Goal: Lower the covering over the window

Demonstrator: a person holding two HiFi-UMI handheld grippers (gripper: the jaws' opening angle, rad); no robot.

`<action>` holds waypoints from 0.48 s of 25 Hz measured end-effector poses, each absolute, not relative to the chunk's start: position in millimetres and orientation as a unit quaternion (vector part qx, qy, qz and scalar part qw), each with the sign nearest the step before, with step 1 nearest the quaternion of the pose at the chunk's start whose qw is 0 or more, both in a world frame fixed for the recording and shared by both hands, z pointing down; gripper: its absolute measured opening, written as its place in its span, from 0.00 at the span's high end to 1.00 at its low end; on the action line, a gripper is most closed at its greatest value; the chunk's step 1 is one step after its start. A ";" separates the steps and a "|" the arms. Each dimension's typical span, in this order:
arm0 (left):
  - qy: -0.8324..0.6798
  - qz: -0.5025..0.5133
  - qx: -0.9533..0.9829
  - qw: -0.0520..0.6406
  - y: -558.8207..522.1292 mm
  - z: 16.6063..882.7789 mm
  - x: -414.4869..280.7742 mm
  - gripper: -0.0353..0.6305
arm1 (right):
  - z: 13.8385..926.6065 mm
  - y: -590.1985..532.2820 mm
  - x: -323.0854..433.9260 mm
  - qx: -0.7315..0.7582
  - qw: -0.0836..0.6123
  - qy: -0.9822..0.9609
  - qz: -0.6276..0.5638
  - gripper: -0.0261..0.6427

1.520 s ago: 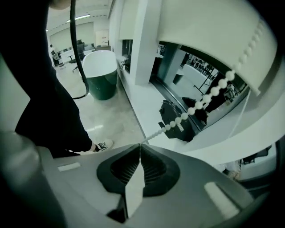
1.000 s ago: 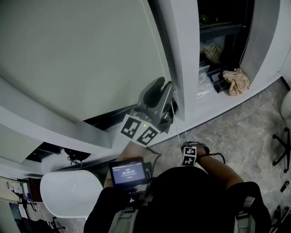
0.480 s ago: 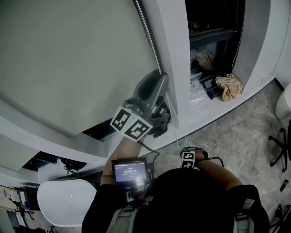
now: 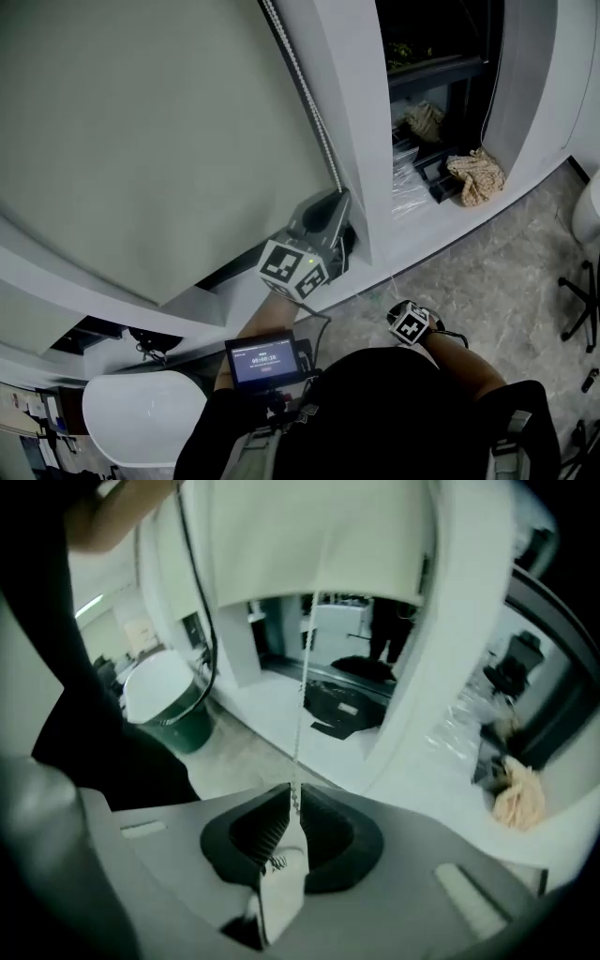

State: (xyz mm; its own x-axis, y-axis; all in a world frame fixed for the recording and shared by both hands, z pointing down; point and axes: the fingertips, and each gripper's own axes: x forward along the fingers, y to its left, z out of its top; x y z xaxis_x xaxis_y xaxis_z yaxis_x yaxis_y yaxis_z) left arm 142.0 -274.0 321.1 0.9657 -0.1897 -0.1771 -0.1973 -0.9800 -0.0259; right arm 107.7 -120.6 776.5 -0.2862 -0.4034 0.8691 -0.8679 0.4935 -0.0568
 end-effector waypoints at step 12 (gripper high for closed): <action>0.072 -0.264 -0.957 -0.093 -192.4 664.2 119.2 0.93 | 507.3 -179.8 202.2 0.618 -0.131 -0.755 0.176 0.89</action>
